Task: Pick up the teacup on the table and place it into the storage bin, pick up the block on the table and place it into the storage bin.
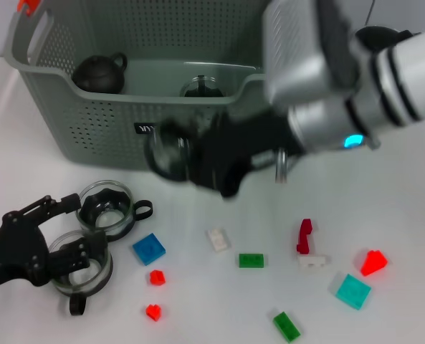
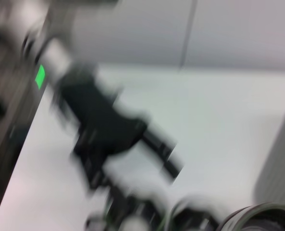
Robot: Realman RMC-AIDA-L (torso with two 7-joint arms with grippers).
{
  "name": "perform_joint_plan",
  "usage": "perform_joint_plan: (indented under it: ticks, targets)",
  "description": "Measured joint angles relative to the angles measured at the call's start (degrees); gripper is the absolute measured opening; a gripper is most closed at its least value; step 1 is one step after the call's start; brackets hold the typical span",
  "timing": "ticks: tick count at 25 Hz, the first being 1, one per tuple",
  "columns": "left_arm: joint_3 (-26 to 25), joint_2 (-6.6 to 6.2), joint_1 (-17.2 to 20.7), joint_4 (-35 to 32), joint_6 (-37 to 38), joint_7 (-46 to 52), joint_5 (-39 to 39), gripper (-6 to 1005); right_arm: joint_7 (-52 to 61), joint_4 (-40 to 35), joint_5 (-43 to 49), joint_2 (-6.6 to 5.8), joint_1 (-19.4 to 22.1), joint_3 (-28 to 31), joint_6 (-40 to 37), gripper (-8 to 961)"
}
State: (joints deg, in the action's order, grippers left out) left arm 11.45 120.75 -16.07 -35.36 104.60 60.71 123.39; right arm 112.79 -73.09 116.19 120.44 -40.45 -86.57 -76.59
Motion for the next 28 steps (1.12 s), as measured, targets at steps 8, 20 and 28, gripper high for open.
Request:
perform_joint_plan:
  ticks: [8,20,28]
  targets:
    - [0.1,0.01,-0.4,0.2,-0.9,0.0,0.0,872,1.6,0.6,-16.8,-0.04,0.6,10.0,9.1,56]
    - [0.1,0.09,-0.7,0.8,-1.2,0.4,0.0,871,25.0,26.9,15.2,-0.37,-27.8,17.5,23.0,55]
    - [0.1,0.09,-1.9,1.7,-1.5,0.5,0.2,871,29.5,42.5,22.3,0.20,-35.3,17.7,36.7,55]
